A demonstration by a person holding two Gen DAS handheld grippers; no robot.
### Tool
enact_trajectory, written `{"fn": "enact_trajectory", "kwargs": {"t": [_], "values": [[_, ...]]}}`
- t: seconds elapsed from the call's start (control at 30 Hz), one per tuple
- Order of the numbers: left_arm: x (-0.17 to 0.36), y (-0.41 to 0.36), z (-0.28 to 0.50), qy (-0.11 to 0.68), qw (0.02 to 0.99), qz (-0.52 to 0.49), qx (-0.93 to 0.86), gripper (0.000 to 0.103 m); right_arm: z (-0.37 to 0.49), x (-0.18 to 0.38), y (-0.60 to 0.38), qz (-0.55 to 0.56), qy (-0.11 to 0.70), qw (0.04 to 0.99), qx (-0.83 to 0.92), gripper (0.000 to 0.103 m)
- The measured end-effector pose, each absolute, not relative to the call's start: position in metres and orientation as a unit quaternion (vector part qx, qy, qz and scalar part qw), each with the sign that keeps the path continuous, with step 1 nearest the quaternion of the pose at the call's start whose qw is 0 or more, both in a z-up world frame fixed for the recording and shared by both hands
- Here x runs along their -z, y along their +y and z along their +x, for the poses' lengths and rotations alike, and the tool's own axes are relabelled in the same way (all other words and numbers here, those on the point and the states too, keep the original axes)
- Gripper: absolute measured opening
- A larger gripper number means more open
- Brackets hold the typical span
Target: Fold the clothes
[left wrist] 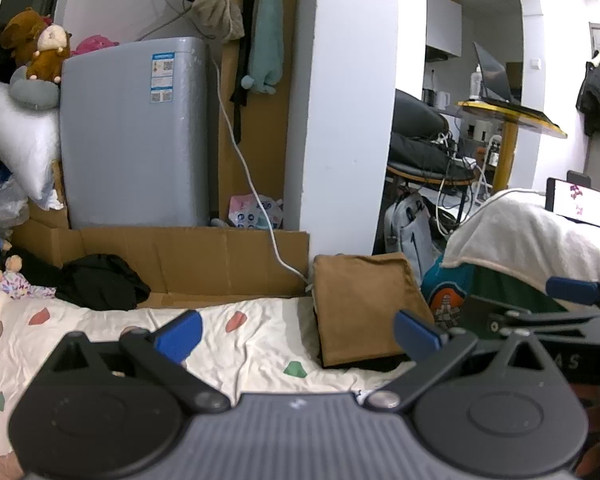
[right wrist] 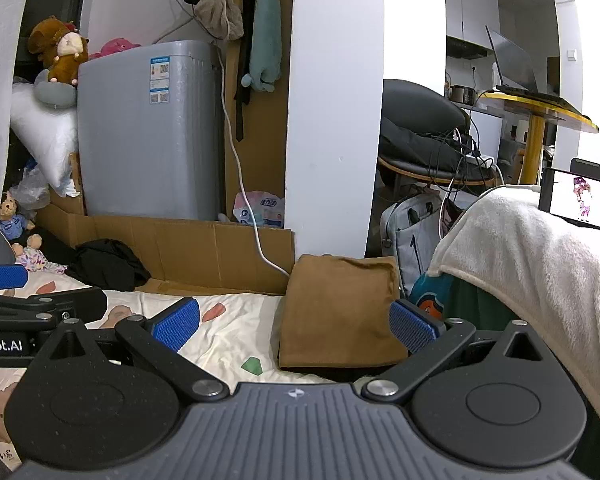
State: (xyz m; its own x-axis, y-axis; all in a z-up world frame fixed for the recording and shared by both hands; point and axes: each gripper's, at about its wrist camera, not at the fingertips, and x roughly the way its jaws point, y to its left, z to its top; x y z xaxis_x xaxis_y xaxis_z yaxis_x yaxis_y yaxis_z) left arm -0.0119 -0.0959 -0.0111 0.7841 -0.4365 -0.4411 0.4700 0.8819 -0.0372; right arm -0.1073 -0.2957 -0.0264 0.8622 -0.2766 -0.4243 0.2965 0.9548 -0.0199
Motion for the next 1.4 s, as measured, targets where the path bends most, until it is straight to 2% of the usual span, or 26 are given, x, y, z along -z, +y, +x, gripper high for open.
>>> {"fn": "enact_trajectory", "kwargs": {"t": [1.4], "values": [[0.013, -0.104, -0.016, 0.235, 0.943, 0.034, 0.232, 0.103, -0.105, 0.032, -0.296, 0.026, 0.231, 0.961, 0.151, 0.103]]}}
